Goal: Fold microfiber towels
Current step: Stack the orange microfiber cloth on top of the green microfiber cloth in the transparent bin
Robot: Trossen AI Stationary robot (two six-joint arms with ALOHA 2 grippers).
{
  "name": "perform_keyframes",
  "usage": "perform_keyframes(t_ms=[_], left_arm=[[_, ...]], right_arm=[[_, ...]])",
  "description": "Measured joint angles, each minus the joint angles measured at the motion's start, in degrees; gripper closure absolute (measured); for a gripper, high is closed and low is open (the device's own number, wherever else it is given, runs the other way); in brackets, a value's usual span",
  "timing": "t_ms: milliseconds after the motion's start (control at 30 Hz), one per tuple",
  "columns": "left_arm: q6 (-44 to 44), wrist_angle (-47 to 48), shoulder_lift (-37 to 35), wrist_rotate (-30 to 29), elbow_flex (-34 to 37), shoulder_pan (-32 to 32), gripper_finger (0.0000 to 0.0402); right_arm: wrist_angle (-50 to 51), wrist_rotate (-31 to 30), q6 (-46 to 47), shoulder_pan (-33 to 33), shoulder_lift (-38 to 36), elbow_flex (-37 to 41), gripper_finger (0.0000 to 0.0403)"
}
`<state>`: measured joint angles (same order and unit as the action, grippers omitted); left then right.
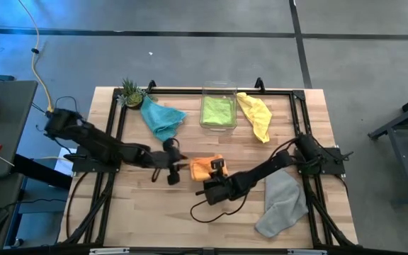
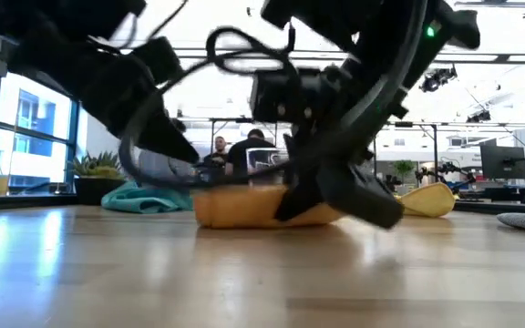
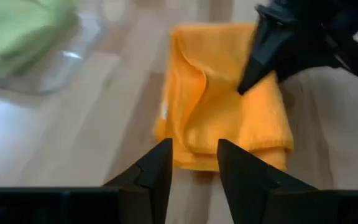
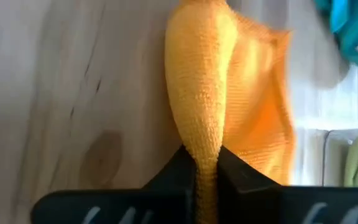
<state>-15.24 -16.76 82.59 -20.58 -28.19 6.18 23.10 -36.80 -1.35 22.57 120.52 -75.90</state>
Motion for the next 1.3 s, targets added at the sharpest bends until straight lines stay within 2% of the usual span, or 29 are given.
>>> perform_keyframes(t_ms=[167, 367, 667, 933, 1300], left_arm=[[-3.6, -3.6, -8.7, -6.4, 7.5, 2.2, 0.0284], [-6.0, -8.4, -14.3, -13.3, 14.4, 4.7, 0.0288], [-7.2, -11.1, -16.2, -13.1, 17.6, 4.9, 0.0289], [-5.9, -12.8, -16.2, -13.1, 17.6, 4.9, 0.0289], [-5.6, -12.7, -16.2, -13.2, 17.6, 4.4, 0.0289]], right_arm=[[1.6, 0.6, 1.4, 0.0, -3.5, 0.0, 0.04], [2.9, 1.1, 2.7, -1.0, -10.0, -0.1, 0.04], [7.0, 3.2, 3.9, -8.2, -22.1, -0.2, 0.0402], [7.5, 1.4, -6.5, -20.1, -28.5, -0.2, 0.0402], [0.8, 1.5, -22.7, -36.4, -24.9, -0.1, 0.0402]])
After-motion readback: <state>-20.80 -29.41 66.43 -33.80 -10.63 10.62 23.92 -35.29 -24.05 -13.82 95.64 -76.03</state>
